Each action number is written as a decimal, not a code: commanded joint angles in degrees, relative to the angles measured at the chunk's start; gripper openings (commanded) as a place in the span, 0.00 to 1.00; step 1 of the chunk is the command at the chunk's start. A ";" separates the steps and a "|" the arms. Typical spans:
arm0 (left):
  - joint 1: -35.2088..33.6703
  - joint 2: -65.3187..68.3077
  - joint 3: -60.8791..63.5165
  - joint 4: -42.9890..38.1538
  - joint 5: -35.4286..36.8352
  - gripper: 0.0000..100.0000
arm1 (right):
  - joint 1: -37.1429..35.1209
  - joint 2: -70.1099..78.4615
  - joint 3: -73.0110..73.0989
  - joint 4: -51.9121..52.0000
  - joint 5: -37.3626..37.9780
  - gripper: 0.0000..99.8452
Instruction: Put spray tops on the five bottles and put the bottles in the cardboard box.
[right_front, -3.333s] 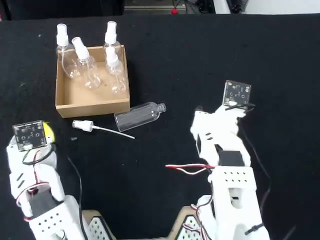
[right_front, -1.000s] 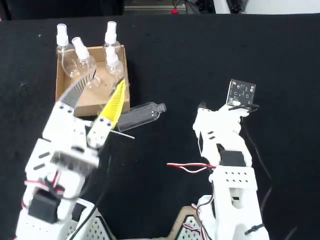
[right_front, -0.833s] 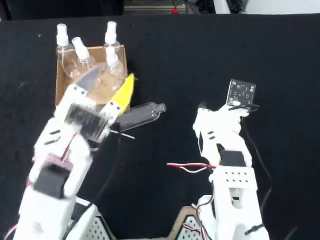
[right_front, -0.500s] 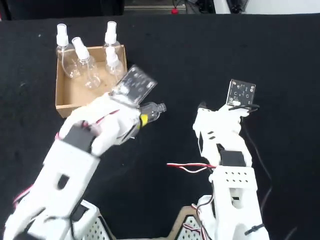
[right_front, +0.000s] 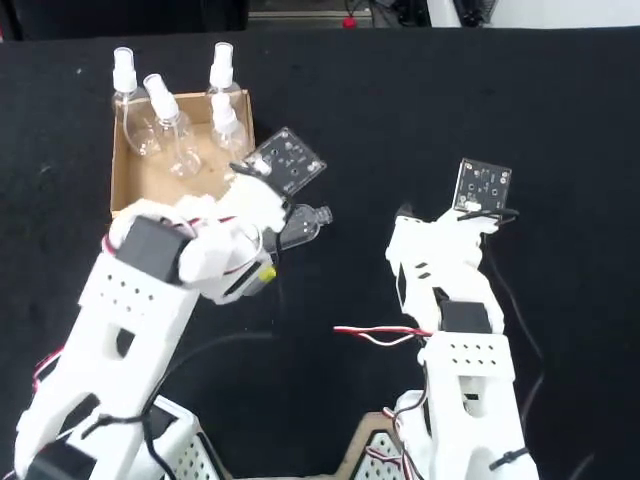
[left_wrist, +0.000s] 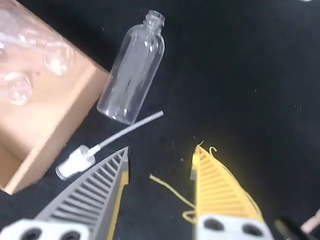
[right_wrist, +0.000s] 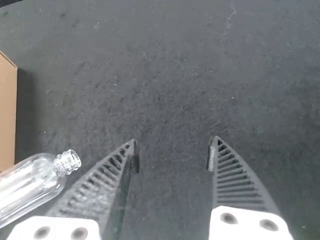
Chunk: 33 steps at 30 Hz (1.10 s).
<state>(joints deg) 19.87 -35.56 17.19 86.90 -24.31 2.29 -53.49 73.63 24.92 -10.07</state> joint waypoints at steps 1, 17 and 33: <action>1.36 -5.27 3.21 -5.19 -0.79 0.20 | 0.79 -1.89 -0.22 -1.49 -0.26 0.22; 3.30 18.73 0.57 -18.02 -0.79 0.20 | 0.79 -1.89 -0.22 -1.32 -0.26 0.22; 1.10 24.97 0.04 -29.80 -0.70 0.20 | 0.79 -1.89 -0.22 -1.49 -0.26 0.22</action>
<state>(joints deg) 22.68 -10.33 20.70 58.15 -24.92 2.29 -53.49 73.63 24.92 -10.07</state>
